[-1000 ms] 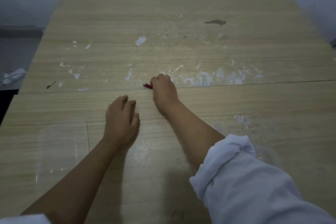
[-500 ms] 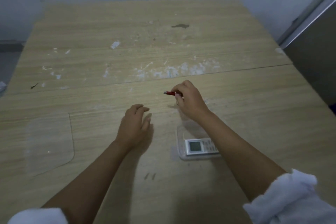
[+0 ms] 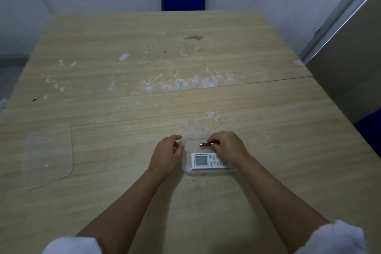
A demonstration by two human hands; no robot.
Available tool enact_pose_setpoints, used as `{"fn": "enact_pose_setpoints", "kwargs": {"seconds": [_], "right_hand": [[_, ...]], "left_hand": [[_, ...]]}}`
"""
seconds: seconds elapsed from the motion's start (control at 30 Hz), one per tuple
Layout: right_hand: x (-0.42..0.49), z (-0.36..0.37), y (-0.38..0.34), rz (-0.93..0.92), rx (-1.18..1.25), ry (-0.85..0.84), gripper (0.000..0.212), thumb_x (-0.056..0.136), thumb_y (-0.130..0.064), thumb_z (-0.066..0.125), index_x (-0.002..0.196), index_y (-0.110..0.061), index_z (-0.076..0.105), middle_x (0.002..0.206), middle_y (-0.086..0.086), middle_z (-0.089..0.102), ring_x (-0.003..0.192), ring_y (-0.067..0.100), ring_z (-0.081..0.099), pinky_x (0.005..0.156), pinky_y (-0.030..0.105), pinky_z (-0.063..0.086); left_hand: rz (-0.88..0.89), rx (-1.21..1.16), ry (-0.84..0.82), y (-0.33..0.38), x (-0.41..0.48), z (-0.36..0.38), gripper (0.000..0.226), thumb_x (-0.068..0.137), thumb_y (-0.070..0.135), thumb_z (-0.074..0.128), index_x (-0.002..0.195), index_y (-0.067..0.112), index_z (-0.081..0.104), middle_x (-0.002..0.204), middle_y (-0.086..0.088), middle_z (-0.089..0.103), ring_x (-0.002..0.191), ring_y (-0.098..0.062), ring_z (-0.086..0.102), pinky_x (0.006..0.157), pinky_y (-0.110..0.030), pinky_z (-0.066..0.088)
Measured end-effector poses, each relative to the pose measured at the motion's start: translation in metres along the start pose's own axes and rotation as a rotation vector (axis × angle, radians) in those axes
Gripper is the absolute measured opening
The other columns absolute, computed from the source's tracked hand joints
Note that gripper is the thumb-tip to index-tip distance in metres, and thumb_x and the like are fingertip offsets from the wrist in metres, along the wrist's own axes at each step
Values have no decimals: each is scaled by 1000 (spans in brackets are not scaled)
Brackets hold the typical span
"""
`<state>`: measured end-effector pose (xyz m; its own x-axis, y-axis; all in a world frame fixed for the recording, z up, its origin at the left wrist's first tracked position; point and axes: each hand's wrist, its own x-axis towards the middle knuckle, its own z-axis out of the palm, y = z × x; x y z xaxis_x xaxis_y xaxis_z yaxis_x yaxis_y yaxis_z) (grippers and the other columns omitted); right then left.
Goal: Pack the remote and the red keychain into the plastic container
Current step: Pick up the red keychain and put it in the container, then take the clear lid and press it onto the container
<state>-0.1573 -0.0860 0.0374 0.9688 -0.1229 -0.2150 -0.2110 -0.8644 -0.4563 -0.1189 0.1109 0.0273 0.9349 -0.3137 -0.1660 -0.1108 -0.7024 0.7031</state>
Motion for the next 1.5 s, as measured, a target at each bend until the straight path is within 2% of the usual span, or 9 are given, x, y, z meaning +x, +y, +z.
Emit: {"fn": "enact_pose_setpoints", "kwargs": {"seconds": [0.4,0.53,0.67,0.83,1.0,1.17,1.33,1.43,1.5], "right_hand": [[-6,5,2,7,-17,-28,26,86,-10,57,106,-12,73,111,10,72,102,26,63,88,32,49],[-10,7,-5,29,-32,30,23,88,-15,57,104,-13,73,110,8,72,101,25,64,86,33,50],[-12,8,-38,-18,34,142,18,88,-16,57,95,-11,72,98,9,72,91,24,63,79,35,50],[-8,39,-107,-173,44,86,17,86,-15,57,93,-11,71,95,10,69,93,27,60,79,38,49],[-9,80,-153,-182,-36,-97,34,86,-25,59,118,-11,59,123,13,58,117,32,47,94,40,42],[-14,108,-165,-69,-122,-218,68,83,-44,56,141,-17,31,156,16,17,144,35,12,114,46,25],[-13,113,-168,-42,-227,-237,76,86,-47,56,147,-16,21,160,17,5,147,37,4,119,48,19],[-12,116,-166,-33,-219,-248,79,85,-47,57,148,-18,19,161,16,4,147,36,3,119,48,18],[-11,115,-164,-37,-213,-246,80,85,-47,58,148,-18,19,161,15,4,147,35,3,119,47,18]], "left_hand": [[-27,-18,31,3,0,4,31,88,14,57,117,7,62,95,-17,72,85,-28,66,80,-31,49],[-18,-33,14,-2,-2,-2,29,86,13,58,114,6,64,88,-16,72,75,-25,65,79,-32,52],[-17,-68,39,-13,-10,-21,24,84,15,61,106,7,66,84,-16,72,77,-28,68,79,-38,56],[-19,-2,94,-44,-29,-60,22,83,15,59,104,11,66,86,-7,72,79,-22,66,77,-33,53],[-94,54,197,-92,-48,-105,21,84,16,56,103,15,66,91,-4,70,81,-20,63,76,-33,51],[-226,74,287,-151,-61,-150,25,81,14,60,106,11,66,102,-12,67,93,-26,62,83,-37,51],[-366,195,410,-191,-66,-178,37,80,16,63,116,7,61,123,-23,56,114,-39,50,93,-48,46],[-556,196,472,-203,-65,-185,69,76,31,70,132,4,42,139,-23,42,127,-42,39,101,-55,39],[-675,168,455,-208,-64,-187,84,72,41,73,134,0,34,141,-26,38,130,-44,36,103,-56,37]]}}
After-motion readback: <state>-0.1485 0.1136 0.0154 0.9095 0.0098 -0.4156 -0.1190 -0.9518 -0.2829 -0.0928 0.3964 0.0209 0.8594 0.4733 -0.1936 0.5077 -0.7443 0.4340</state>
